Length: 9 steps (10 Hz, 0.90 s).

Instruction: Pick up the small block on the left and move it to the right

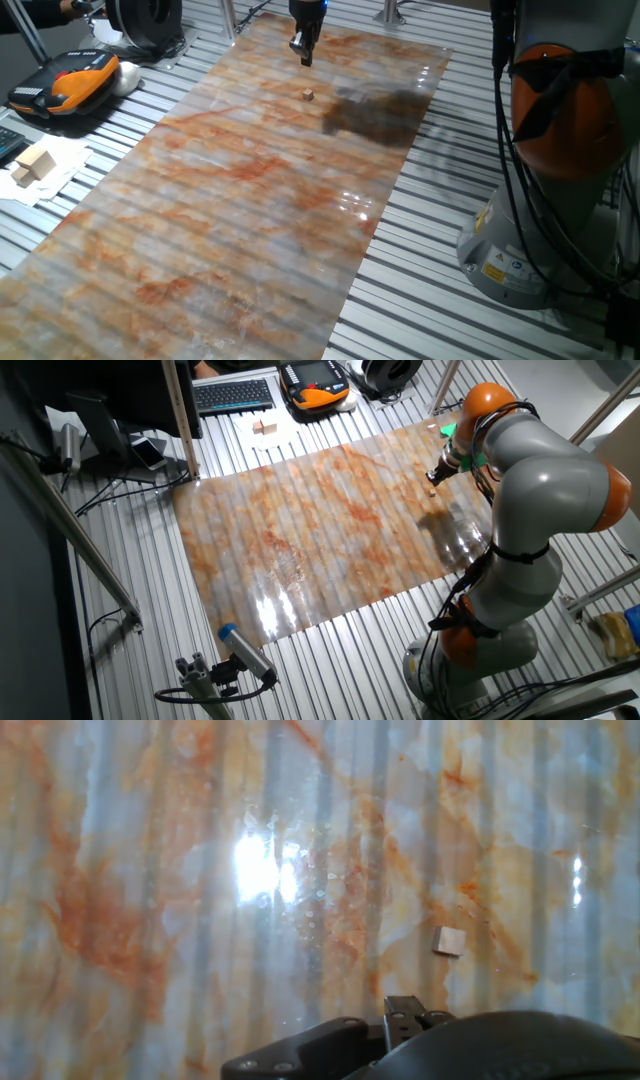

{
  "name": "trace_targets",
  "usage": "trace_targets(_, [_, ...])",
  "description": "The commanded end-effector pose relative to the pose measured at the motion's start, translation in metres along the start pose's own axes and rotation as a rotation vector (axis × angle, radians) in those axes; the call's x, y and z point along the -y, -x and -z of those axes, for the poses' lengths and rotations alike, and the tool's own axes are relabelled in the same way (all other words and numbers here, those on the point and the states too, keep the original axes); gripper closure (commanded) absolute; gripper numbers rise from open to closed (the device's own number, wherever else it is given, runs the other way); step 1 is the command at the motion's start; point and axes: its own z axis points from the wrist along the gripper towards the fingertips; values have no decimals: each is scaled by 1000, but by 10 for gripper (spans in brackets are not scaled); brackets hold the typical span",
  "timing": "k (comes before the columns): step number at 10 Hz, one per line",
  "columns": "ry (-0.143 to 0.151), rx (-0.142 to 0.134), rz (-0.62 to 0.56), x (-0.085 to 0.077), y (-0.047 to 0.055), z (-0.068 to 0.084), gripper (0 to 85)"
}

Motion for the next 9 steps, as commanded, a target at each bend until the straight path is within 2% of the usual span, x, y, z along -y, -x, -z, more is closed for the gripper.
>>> trace_targets(1, [16,-6,-9,0,0,0,850])
trace_targets(3, [27,-25,-22,0,0,0,850])
trace_targets(4, [23,-38,-38,0,0,0,850])
trace_targets(7, [27,-90,-102,0,0,0,850])
trace_targets(9, [-8,-109,-137,0,0,0,850])
